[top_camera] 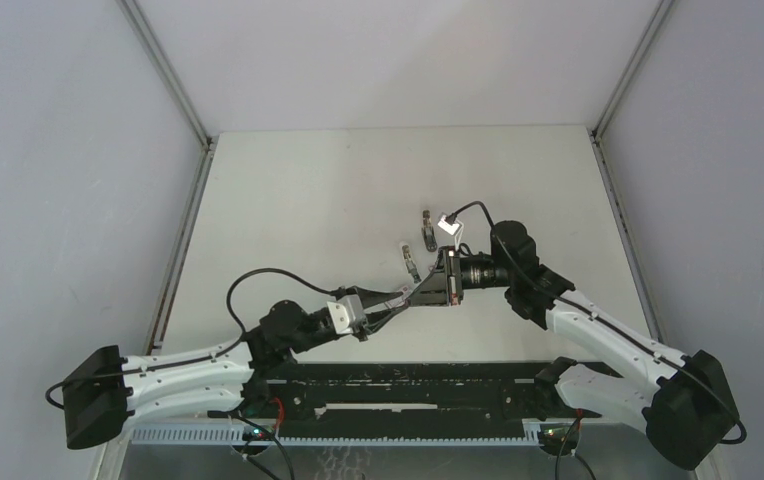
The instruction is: Load the staples into the stapler
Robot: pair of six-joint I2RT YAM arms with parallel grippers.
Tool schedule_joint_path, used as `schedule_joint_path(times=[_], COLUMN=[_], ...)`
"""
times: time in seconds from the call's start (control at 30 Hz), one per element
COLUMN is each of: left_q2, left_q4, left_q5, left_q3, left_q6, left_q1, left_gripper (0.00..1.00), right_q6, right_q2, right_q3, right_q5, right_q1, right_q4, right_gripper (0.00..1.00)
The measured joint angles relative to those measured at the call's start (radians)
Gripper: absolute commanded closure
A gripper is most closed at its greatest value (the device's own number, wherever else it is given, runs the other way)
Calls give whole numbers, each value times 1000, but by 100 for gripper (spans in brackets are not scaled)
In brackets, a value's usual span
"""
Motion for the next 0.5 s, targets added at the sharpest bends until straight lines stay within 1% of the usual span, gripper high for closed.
schedule_joint_path(times=[0.2, 0.5], left_q2=[0, 4], left_q4=[-1, -8], left_q5=[6, 8], left_q3=[0, 0], left_q6=[4, 7], left_q1=[-1, -2], left_gripper=[77, 84], right_q6=[0, -2], right_q2=[5, 11], right_q3=[0, 0], right_q5=[-2, -3], right_q1=[0, 0], right_q4=[7, 10], right_gripper=[87, 86])
